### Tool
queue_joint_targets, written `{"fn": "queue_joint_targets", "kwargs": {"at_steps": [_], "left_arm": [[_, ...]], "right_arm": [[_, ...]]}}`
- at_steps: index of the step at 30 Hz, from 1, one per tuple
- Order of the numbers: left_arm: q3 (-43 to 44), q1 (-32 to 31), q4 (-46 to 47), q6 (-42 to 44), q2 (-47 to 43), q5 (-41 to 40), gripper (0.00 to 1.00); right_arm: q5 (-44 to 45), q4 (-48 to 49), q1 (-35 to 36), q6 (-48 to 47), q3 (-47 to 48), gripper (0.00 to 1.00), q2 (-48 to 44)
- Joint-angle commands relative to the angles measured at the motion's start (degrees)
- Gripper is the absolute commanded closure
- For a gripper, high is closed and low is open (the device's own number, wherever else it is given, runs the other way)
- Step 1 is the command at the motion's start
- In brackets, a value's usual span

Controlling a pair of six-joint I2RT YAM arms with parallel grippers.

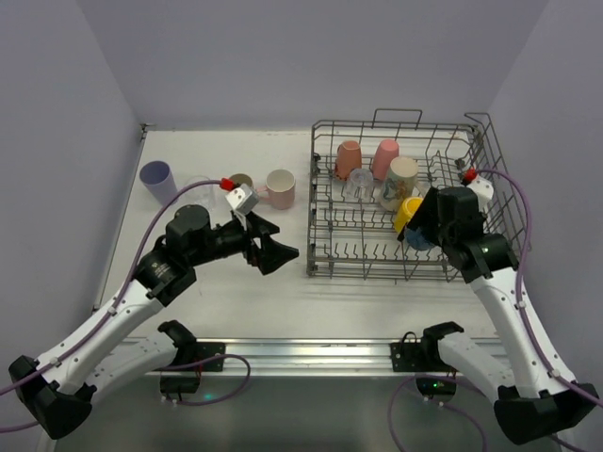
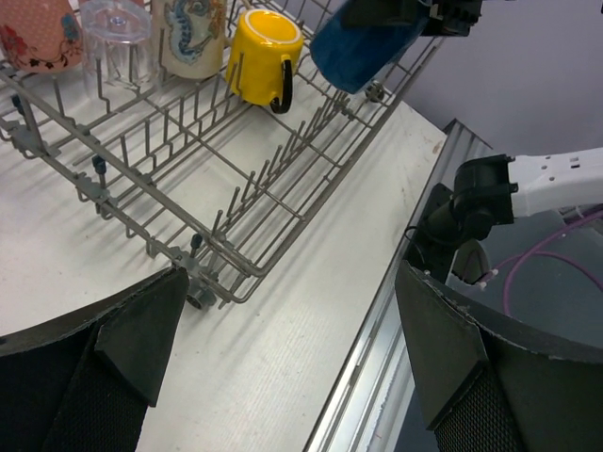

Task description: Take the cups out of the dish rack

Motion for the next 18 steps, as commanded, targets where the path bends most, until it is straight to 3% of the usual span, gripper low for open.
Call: {"fn": "queue_joint_targets", "kwargs": {"at_steps": [1, 5, 11, 18], "left_arm": [[1.42, -0.48, 4.34, -3.66, 0.72, 3.94, 0.00], [0.11, -0.39, 15.63, -10.43, 2.39, 7.72, 0.00], [-2.53, -0.91, 32.79, -22.21, 9.41, 12.65, 0.00], [-0.78, -2.32, 43.72, -27.76, 19.42, 11.86, 0.10]], "right_arm": [[-4.24, 5.76, 0.75, -1.79, 3.83, 0.62, -4.59], [-17.75, 14.46, 0.75, -0.75, 3.04, 0.68, -9.18], [-27.80, 24.92, 0.75, 2.33, 1.12, 0.69, -9.88], [-44.41, 42.32, 0.84, 13.04, -6.18, 0.69, -9.01]]}}
